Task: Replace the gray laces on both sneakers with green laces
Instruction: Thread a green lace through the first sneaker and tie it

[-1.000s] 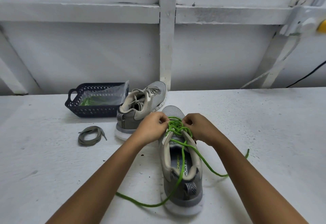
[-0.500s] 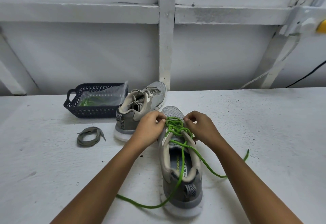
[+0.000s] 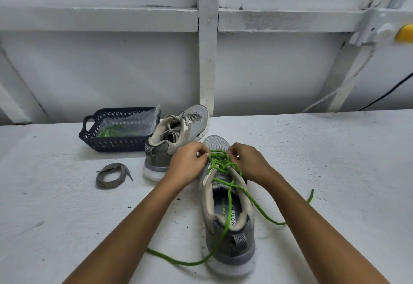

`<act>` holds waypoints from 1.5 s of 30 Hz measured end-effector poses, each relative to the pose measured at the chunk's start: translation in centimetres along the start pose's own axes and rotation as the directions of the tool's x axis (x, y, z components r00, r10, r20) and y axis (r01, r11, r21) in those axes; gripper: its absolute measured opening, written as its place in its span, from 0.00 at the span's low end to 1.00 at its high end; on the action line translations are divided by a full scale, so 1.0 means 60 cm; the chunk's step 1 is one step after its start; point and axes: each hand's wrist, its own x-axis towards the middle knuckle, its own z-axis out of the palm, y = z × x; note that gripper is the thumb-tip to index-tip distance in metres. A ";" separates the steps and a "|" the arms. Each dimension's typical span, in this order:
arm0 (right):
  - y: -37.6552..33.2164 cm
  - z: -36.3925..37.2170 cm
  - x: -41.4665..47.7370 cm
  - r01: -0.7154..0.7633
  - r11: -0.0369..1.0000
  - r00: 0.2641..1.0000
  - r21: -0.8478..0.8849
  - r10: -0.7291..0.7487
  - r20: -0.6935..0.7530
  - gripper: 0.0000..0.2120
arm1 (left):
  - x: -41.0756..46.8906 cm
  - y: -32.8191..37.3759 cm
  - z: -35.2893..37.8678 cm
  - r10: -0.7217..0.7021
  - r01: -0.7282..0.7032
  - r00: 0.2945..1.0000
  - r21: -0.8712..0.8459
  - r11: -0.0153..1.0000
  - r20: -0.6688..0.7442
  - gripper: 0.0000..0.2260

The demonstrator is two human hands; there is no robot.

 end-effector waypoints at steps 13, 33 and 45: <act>0.008 0.009 0.001 -0.016 0.996 0.994 0.085 0.025 -0.103 0.05 | 0.002 0.007 0.008 -0.044 0.045 0.998 0.020 0.999 -0.049 0.06; -0.004 0.011 0.009 -0.056 0.998 0.990 -0.004 0.055 -0.128 0.09 | 0.014 0.003 0.015 -0.032 0.037 0.998 0.085 0.996 -0.056 0.06; -0.029 -0.045 -0.089 -0.021 0.969 0.987 0.247 0.060 -0.151 0.04 | -0.059 0.045 -0.026 0.003 -0.011 1.000 -0.251 0.968 -0.031 0.05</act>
